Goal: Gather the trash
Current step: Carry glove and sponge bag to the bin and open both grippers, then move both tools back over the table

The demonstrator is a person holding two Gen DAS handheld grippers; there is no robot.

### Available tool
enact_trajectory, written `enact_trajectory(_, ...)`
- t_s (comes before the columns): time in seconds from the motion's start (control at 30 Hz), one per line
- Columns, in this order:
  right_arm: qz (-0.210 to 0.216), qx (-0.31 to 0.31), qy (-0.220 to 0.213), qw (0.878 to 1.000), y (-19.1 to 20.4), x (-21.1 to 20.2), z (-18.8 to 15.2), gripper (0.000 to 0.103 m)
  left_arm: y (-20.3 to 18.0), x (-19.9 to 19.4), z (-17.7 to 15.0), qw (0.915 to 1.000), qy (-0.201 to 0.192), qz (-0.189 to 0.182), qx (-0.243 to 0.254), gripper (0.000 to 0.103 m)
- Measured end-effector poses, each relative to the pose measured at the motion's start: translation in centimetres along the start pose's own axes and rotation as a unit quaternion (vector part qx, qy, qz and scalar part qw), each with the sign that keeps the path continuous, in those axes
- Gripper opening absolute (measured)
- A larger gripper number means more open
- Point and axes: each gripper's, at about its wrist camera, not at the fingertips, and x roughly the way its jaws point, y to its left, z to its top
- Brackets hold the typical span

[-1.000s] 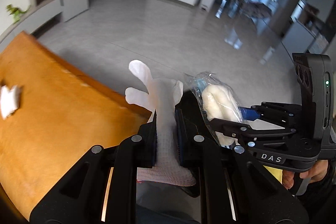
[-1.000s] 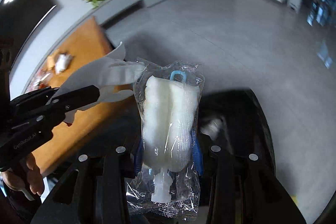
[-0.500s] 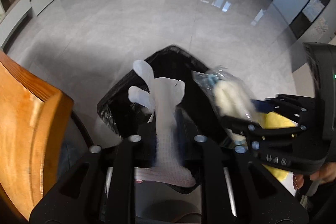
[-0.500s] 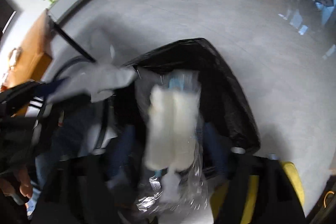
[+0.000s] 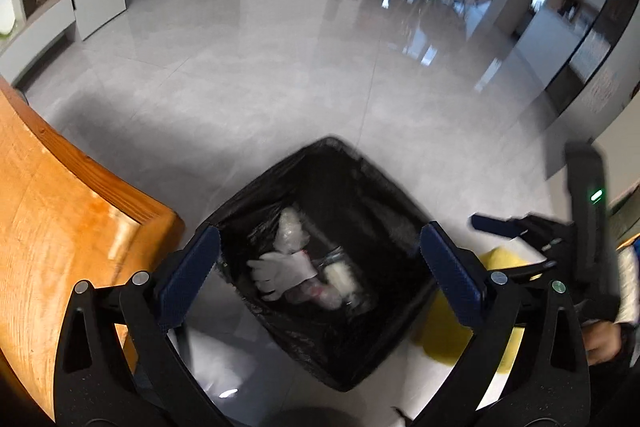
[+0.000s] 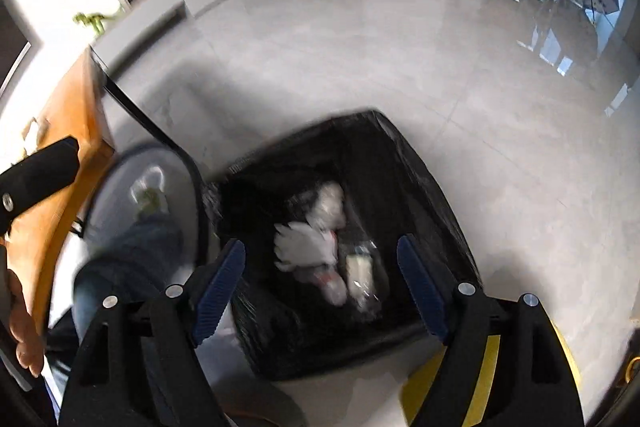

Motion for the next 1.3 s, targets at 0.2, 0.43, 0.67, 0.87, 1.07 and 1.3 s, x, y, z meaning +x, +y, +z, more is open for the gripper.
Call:
enact_trajectory(0.2, 0.017, -0.094, -0.069, 0.993, 6.5, -1.7, 2.2, 0.095, 3.7, -6.4, 0.5, 0.9948, -0.076, 0.045, -0.051, 0.097)
enact_trajectory(0.43, 0.109, -0.177, -0.099, 0.973, 17.2, -2.8, 5.1, 0.1, 11.9, -12.5, -1.4, 0.9838, -0.091, 0.064, -0.14, 0.097)
enact_trajectory(0.67, 0.174, -0.236, -0.046, 0.955, 29.4, -0.5, 7.7, 0.1, 21.0, -20.2, -5.5, 0.9534, -0.119, 0.171, -0.219, 0.097)
enact_trajectory(0.87, 0.177, -0.296, -0.018, 0.938, 39.5, 0.7, 7.5, 0.1, 28.4, -27.9, -10.1, 0.9184, -0.147, 0.244, -0.275, 0.097)
enact_trajectory(1.07, 0.2, -0.34, -0.003, 0.919, 46.2, 0.9, 5.8, 0.1, 36.9, -36.5, -16.2, 0.8564, -0.168, 0.299, -0.386, 0.097)
enact_trajectory(1.3, 0.205, -0.368, 0.006, 0.907, 50.4, 1.4, 4.9, 0.1, 42.6, -39.3, -22.0, 0.8194, -0.137, 0.329, -0.449, 0.097)
